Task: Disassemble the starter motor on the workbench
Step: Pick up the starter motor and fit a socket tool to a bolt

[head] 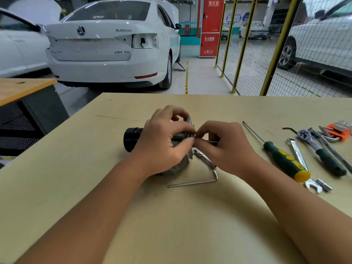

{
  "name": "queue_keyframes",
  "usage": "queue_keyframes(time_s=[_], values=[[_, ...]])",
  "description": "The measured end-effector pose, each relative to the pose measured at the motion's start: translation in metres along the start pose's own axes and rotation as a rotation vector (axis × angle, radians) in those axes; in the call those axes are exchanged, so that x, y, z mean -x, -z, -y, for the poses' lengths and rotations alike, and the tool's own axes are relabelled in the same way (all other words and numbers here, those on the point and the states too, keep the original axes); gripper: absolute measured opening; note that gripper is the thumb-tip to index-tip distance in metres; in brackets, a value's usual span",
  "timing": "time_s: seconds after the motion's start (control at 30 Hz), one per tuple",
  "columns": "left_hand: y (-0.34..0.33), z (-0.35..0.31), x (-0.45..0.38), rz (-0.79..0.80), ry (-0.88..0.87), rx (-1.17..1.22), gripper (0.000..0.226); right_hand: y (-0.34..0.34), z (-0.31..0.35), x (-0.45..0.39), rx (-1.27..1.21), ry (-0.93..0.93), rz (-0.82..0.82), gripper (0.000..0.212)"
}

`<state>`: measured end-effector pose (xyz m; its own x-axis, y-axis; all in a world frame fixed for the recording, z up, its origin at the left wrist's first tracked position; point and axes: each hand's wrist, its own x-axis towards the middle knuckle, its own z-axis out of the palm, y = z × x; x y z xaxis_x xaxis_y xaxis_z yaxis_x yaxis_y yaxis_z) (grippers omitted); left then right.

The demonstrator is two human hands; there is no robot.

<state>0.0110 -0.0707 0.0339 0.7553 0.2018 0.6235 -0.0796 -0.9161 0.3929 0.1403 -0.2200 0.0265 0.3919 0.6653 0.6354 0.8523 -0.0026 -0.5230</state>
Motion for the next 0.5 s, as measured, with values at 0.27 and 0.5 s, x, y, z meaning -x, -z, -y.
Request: queue_keyframes(time_s=[0.27,0.5], values=[[-0.005,-0.012,0.0,0.096,0.013,-0.128,0.027,0.001,-0.003,-0.002,-0.238,-0.201,0.048,0.024],[-0.01,-0.017,0.001,-0.018,0.075,-0.072,0.01,0.025,-0.008,-0.007,0.037,-0.111,0.149,0.01]])
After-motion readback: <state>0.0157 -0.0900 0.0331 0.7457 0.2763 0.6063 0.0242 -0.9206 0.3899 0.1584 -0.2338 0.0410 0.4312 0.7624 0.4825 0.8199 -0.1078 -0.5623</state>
